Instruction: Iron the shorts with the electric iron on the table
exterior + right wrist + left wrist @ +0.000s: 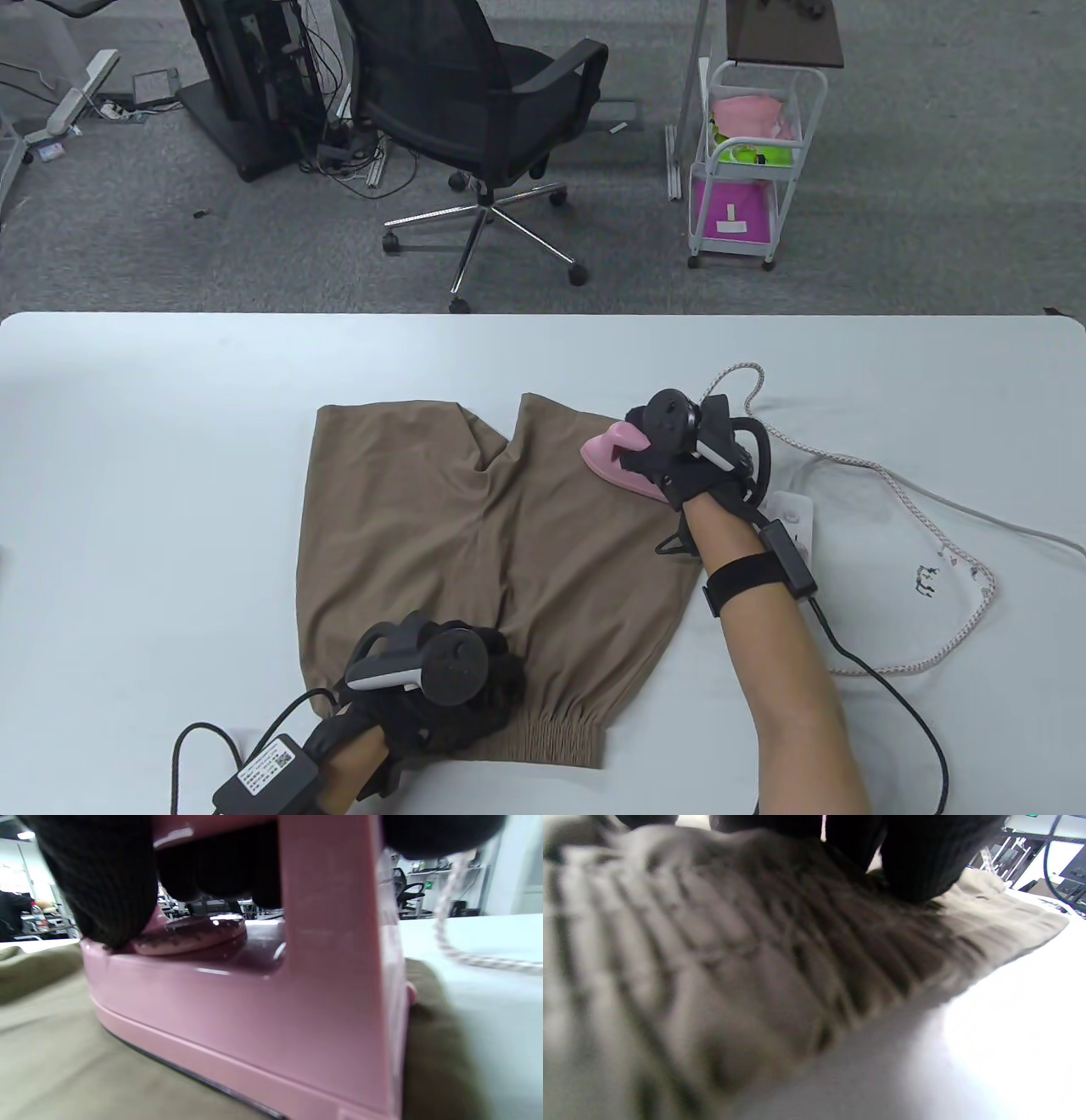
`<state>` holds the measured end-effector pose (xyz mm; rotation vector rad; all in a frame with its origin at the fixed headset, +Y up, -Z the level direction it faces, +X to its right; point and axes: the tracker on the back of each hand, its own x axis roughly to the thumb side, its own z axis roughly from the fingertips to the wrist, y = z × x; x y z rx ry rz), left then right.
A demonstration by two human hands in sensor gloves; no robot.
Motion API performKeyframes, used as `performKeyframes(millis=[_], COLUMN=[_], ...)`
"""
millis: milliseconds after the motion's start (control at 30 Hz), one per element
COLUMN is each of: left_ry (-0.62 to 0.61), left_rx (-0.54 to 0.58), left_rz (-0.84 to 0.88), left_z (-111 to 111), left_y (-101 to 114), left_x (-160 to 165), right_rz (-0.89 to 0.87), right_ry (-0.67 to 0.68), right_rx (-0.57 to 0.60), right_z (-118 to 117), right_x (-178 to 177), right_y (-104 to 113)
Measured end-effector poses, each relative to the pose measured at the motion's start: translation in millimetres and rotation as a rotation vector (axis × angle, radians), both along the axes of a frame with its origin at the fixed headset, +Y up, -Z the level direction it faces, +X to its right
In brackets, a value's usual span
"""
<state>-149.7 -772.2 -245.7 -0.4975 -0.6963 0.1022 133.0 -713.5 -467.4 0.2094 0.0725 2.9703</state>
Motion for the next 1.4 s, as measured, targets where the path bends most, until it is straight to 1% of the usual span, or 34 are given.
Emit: performKeyframes(millis=[167, 300, 500, 633, 700, 800, 967, 1233, 1400], left_ry=[0.0, 0.0, -0.001, -0.002, -0.002, -0.002, -0.002, -0.002, -0.003], left_rx=[0.0, 0.0, 0.0, 0.0, 0.0, 0.0, 0.0, 0.0, -0.003], left_rz=[0.0, 0.0, -0.001, -0.002, -0.002, -0.002, -0.002, -0.002, -0.002], left_z=[0, 0, 0, 0, 0, 0, 0, 0, 0], left_y=[0, 0, 0, 0, 0, 0, 0, 0, 0], left_x=[0, 0, 0, 0, 0, 1, 1, 1, 0], right_rz=[-0.104, -0.138, -0.132, -0.101, -0.077, -0.064, -0.03, 0.021, 0.012], right_ry=[0.046, 0.089, 0.154, 0.185, 0.193, 0.197, 0.187, 0.136, 0.089], right_rx=[-0.019, -0.029, -0.036, -0.045, -0.04, -0.037, -0.023, -0.013, -0.04], right_z=[-5, -8, -10, -9, -8, -6, -2, 3, 11], right_x=[-37, -66, -109, -127, -131, -128, -112, -65, -32], right_y=[-3, -3, -1, 0, -1, -1, -2, -1, -2])
